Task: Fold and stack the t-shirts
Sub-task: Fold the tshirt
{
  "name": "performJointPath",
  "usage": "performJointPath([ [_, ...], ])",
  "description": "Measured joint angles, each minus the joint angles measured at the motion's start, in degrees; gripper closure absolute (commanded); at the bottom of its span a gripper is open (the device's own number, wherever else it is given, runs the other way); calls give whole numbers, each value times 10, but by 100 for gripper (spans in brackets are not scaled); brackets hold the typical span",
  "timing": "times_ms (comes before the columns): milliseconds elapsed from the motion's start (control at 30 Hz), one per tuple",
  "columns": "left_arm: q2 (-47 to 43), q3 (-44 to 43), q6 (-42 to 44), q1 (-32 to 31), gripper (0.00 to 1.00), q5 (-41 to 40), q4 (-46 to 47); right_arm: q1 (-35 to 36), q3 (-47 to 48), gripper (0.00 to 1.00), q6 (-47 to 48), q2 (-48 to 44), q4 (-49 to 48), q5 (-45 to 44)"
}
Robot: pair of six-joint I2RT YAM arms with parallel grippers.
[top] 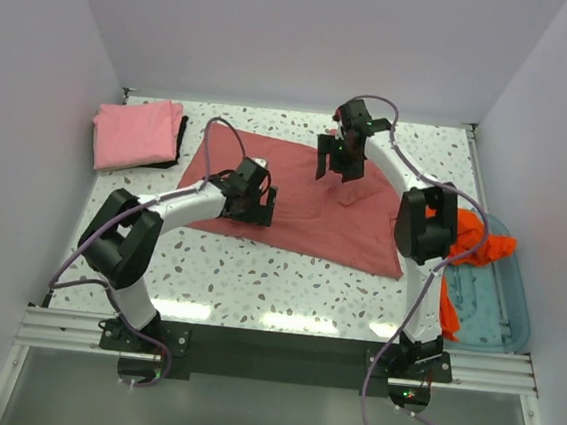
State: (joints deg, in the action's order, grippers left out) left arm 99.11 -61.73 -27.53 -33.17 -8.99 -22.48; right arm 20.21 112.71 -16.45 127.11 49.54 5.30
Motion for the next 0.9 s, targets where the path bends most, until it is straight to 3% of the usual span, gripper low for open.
performJointPath([
  [367,-41,40,3,111,0,-17,11,-1,-285,18,-33,-220,-37,5],
  [533,-36,78,18,149,0,-16,35,-9,-396,18,-57,-236,-59,14],
  [900,-31,110,31,167,0,-40,125,-58,-480,18,-82,-248,-115,39],
])
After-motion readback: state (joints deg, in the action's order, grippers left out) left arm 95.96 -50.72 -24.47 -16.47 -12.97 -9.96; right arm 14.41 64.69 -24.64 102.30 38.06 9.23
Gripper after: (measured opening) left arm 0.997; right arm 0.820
